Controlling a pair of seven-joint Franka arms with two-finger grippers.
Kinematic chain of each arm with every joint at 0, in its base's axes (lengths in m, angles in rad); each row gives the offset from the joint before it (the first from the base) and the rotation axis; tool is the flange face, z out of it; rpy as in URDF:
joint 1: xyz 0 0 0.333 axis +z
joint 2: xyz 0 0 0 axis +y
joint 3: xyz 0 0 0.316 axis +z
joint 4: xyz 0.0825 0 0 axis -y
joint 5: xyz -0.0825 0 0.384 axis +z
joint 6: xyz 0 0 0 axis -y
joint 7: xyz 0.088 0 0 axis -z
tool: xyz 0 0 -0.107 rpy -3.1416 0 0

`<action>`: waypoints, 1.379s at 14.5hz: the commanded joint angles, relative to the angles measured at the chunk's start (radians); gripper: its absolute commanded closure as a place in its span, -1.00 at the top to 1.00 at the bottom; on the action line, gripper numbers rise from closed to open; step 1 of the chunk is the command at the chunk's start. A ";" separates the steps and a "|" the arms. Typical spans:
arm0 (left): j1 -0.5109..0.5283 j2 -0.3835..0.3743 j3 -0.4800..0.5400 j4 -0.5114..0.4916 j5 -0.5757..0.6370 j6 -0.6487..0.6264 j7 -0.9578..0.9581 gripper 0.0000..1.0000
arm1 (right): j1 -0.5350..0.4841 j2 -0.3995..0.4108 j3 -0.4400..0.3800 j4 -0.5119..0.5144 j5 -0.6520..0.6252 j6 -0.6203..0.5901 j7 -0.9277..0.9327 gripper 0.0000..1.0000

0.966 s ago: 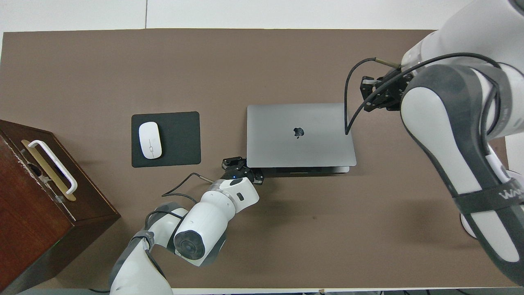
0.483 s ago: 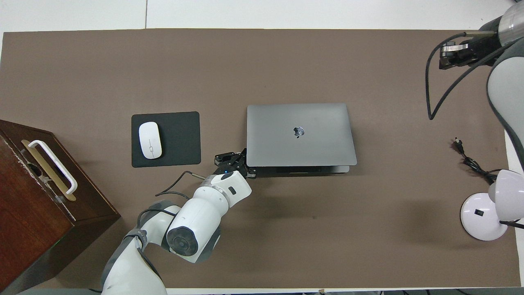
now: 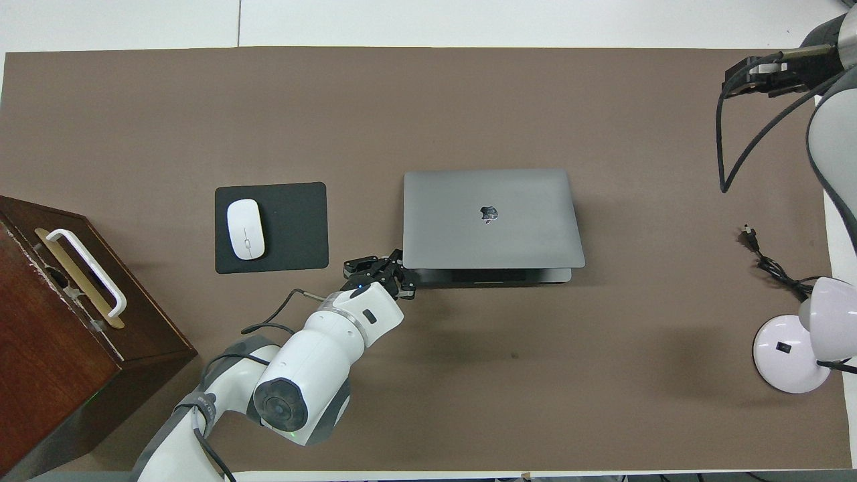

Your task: Close laptop with both arms

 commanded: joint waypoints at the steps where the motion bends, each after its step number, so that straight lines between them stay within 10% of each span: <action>1: 0.003 -0.091 -0.002 -0.059 -0.013 -0.076 -0.001 -1.00 | -0.012 -0.001 0.012 0.015 -0.004 -0.020 0.029 1.00; 12: 0.124 -0.347 0.006 -0.020 -0.006 -0.609 0.006 -1.00 | -0.010 -0.008 0.012 -0.003 -0.007 -0.008 0.029 1.00; 20: 0.371 -0.467 0.004 0.229 0.007 -1.175 0.217 -1.00 | -0.010 -0.011 0.012 -0.002 -0.005 -0.054 0.042 1.00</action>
